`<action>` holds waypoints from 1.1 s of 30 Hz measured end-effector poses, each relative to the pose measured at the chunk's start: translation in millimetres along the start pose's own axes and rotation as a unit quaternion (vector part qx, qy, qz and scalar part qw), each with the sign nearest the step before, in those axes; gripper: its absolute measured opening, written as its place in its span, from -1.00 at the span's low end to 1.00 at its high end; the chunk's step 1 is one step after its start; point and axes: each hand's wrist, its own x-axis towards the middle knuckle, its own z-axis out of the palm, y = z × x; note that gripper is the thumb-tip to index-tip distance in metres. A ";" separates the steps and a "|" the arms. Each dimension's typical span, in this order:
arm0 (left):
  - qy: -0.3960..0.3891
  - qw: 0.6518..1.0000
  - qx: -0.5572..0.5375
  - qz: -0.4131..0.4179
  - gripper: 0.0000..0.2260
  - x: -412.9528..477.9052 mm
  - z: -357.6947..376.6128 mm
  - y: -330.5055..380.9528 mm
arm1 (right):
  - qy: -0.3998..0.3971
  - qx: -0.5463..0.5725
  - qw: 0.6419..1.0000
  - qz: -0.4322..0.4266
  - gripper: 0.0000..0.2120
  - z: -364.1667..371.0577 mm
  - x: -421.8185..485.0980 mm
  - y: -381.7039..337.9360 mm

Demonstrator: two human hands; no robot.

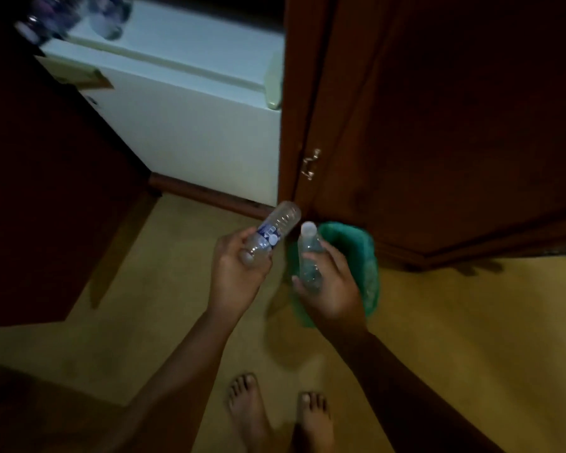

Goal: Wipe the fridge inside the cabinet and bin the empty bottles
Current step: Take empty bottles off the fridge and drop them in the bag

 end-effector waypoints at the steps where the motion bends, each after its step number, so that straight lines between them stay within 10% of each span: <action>1: -0.031 0.999 0.013 -0.001 -0.48 -6.0 19.3 -1.0 | -0.007 -0.002 1.000 0.022 -0.53 -4.8 -6.2 18.0; 8: -0.193 0.973 0.117 -0.040 -0.44 -17.0 116.9 6.8 | -0.003 -0.038 0.992 0.124 -0.86 -22.7 -10.8 96.5; 14: -0.249 0.956 0.142 -0.065 -0.39 -8.5 141.6 11.3 | -0.073 0.013 0.971 0.229 -0.33 -31.7 -0.2 113.6; 22: -0.121 0.988 0.095 -0.027 -0.56 11.8 75.9 20.7 | -0.042 -0.017 0.989 0.141 -0.44 -27.2 8.5 78.2; 33: 0.104 0.993 0.051 0.038 -0.68 99.8 -142.4 9.0 | 0.007 0.009 0.995 -0.103 -0.54 37.7 129.6 -142.0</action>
